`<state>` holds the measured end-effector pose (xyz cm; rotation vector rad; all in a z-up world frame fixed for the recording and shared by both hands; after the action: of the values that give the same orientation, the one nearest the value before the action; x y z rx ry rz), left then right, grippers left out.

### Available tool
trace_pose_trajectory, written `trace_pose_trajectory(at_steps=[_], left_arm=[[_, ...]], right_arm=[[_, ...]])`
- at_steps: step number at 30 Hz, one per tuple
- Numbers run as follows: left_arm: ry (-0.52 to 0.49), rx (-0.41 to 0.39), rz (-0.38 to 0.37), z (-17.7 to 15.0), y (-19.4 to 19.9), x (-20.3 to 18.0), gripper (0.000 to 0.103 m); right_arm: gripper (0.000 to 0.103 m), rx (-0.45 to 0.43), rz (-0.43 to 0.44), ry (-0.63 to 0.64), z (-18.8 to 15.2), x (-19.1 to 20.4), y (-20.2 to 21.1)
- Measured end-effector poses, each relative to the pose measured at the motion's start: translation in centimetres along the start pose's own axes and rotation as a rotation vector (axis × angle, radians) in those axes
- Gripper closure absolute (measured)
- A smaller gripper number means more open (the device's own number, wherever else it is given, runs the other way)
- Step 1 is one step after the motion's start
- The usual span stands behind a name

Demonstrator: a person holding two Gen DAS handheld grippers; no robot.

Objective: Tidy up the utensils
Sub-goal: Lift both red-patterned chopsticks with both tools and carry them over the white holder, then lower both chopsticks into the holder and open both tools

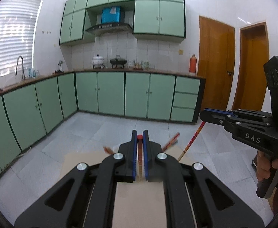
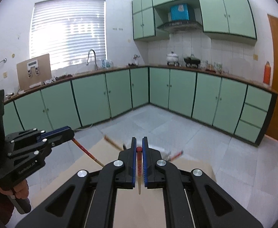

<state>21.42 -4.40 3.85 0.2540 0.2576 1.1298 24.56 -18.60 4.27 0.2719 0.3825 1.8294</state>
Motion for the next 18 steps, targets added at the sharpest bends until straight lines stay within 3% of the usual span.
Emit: trace_pose_trajectory(at_steps=[8,12,18], left_arm=[[-0.025,-0.094,0.044,5.4,-2.3,0.3,0.098],[-0.032,-0.075,0.06,5.8,-5.6,0.8,0.098],[-0.047,-0.012,0.085,4.0,-10.1,1.5,0.098]], right_arm=[[0.097,-0.071,-0.025,-0.008,5.8,-1.0,-1.6],[0.097,-0.078,-0.055,-0.008,6.9,-1.7,-4.1],[0.097,-0.042,-0.072,-0.03,5.8,-2.8,-8.7]])
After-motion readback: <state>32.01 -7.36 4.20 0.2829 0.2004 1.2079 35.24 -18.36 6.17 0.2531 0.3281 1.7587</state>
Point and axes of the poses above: each gripper's, at about its wrist camera, not at the fingertips, and y roughly against the way its jaws point, x to its left, z to its top, the point moved 8 cm from there along -y, roughly the way its jaws point, and after that the axes turned 7 degrees about -z, right-handed, at the moved point
